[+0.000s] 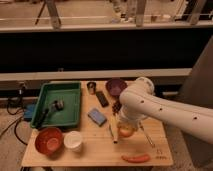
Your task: Place apple in tray
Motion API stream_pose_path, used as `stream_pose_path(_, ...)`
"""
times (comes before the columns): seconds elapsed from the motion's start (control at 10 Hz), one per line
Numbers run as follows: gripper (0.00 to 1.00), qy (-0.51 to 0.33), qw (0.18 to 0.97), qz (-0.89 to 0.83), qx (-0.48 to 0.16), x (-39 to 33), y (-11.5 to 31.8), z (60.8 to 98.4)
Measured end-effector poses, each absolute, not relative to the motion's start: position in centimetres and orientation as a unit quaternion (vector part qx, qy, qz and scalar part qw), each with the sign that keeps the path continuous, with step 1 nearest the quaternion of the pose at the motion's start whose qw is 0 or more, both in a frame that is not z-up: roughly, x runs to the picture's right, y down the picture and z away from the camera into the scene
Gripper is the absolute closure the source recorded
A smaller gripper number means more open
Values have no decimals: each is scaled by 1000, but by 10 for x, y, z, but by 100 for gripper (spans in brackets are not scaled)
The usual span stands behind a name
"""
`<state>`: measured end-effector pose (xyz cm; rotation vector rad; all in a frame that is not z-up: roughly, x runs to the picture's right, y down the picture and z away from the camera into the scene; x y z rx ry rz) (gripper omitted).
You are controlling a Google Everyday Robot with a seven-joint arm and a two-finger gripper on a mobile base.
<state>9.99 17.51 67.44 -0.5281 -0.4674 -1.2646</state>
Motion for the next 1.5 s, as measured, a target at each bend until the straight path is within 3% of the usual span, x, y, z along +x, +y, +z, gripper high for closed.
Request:
stream_pose_path(0.2,98,-215,744,-589,-232,81,163,675)
stream_pose_path(1.5,98,-214,707,-648,-186,-14,102,684)
